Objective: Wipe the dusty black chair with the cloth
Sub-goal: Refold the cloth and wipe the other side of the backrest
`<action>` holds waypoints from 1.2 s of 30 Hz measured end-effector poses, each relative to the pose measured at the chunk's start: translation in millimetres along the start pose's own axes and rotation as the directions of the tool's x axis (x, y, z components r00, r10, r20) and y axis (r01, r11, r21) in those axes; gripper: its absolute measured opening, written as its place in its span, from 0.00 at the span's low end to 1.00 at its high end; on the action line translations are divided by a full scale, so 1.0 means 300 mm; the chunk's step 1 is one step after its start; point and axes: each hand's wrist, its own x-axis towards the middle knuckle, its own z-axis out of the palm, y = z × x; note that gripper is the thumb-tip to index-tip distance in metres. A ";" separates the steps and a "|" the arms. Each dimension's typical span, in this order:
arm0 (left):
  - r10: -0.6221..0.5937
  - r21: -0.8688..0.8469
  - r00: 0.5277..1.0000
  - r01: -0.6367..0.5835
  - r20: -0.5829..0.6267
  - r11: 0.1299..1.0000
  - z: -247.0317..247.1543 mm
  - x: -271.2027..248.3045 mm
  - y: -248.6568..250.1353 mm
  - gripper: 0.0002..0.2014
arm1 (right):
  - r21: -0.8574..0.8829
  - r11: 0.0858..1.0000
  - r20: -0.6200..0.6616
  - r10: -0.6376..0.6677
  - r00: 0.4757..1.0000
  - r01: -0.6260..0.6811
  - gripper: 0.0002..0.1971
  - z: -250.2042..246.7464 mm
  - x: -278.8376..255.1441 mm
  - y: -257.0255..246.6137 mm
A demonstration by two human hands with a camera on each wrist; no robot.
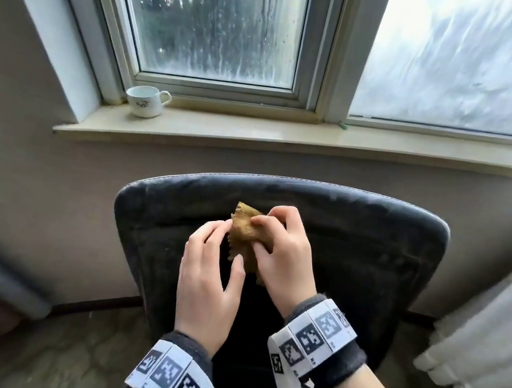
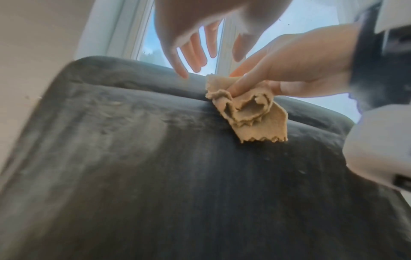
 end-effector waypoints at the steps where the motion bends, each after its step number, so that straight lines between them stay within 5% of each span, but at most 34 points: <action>1: 0.028 0.051 0.999 -0.026 -0.028 0.998 -0.020 0.000 -0.019 0.22 | 0.011 1.000 0.005 -0.019 1.000 0.019 0.17 0.030 0.008 -0.026; 6: 0.042 0.063 0.999 -0.042 -0.001 0.997 -0.098 0.007 -0.162 0.25 | 0.146 0.986 0.149 -0.108 0.983 0.086 0.21 0.208 0.051 -0.196; 12: -0.090 -0.003 0.993 0.091 0.079 0.996 -0.155 -0.010 -0.292 0.36 | 0.138 0.989 0.518 -0.118 0.847 0.053 0.34 0.253 0.103 -0.298; 18: -0.222 -0.031 0.973 0.221 -0.057 0.975 -0.108 0.013 -0.257 0.40 | 0.077 0.990 0.646 -0.143 0.750 0.122 0.29 0.200 0.171 -0.357; 21: -0.135 0.063 0.971 0.150 -0.195 0.987 -0.104 0.041 -0.297 0.26 | 0.021 0.983 0.581 -0.159 0.798 0.181 0.20 0.197 0.210 -0.366; 23: -0.021 0.144 0.979 0.051 -0.201 0.988 -0.106 0.050 -0.341 0.17 | -0.009 0.968 0.411 -0.226 0.883 0.252 0.14 0.215 0.240 -0.363; 25: 0.031 0.182 0.984 0.002 -0.176 0.983 -0.112 0.032 -0.383 0.12 | -0.040 0.934 0.279 -0.330 0.902 0.354 0.12 0.246 0.259 -0.354; 29: -0.142 0.118 0.980 0.158 -0.136 0.980 -0.127 -0.128 -0.510 0.16 | -0.132 0.858 0.309 -0.439 0.843 0.496 0.10 0.315 0.237 -0.323; 32: -0.368 -0.040 0.910 0.367 -0.191 0.929 -0.178 -0.219 -0.578 0.21 | -0.194 0.816 0.291 -0.482 0.826 0.544 0.10 0.338 0.205 -0.285; 36: -0.345 -0.182 0.881 0.300 -0.323 0.936 -0.253 -0.068 -0.521 0.20 | -0.209 0.726 0.289 -0.594 0.751 0.655 0.09 0.358 0.114 -0.252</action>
